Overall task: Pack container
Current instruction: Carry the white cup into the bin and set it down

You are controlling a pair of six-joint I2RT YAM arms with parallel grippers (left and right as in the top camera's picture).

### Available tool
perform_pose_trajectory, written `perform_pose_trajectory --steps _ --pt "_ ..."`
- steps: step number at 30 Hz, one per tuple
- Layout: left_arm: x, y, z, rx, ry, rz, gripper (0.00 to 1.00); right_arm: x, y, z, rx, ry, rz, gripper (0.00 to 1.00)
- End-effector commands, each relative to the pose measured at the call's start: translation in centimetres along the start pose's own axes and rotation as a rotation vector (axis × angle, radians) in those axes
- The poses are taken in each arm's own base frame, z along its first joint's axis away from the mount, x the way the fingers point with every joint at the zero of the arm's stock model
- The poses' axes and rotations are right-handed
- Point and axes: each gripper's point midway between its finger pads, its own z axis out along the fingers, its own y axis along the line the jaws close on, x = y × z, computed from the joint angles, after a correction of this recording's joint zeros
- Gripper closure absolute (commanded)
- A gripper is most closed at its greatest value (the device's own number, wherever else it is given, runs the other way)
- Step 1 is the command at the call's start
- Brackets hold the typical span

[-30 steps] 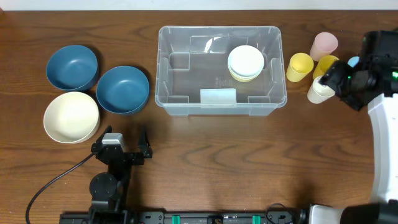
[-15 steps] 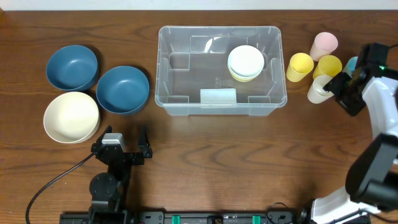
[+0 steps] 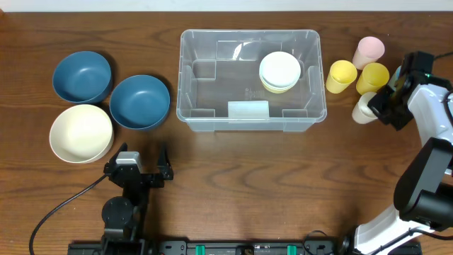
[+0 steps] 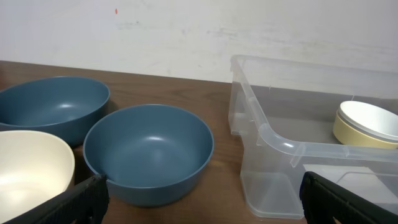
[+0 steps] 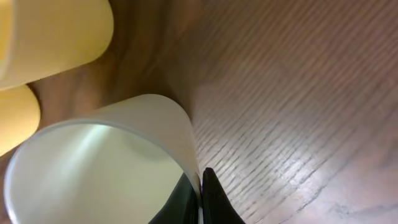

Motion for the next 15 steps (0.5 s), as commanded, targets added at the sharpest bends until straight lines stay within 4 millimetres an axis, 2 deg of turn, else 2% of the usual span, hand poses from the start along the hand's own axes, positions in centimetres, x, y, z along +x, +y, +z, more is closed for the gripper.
perform_pose_trajectory --steps 1,4,7,10,15 --pt "1.6 0.4 0.1 -0.016 0.047 0.006 0.02 0.7 -0.7 -0.1 0.018 0.023 0.006 0.99" --pt "1.6 0.4 0.1 -0.016 0.047 0.006 0.02 1.3 0.0 -1.5 -0.034 0.039 0.006 0.99" --pt "1.6 0.4 0.1 -0.016 0.047 0.006 0.02 1.9 1.4 -4.1 -0.134 0.038 -0.025 0.99" --pt "1.6 0.4 0.1 -0.016 0.047 0.006 0.02 2.5 3.1 -8.2 -0.257 -0.008 -0.088 0.99" --pt "1.6 0.4 0.1 -0.016 0.047 0.006 0.02 4.2 5.0 -17.5 -0.439 -0.207 -0.224 0.99"
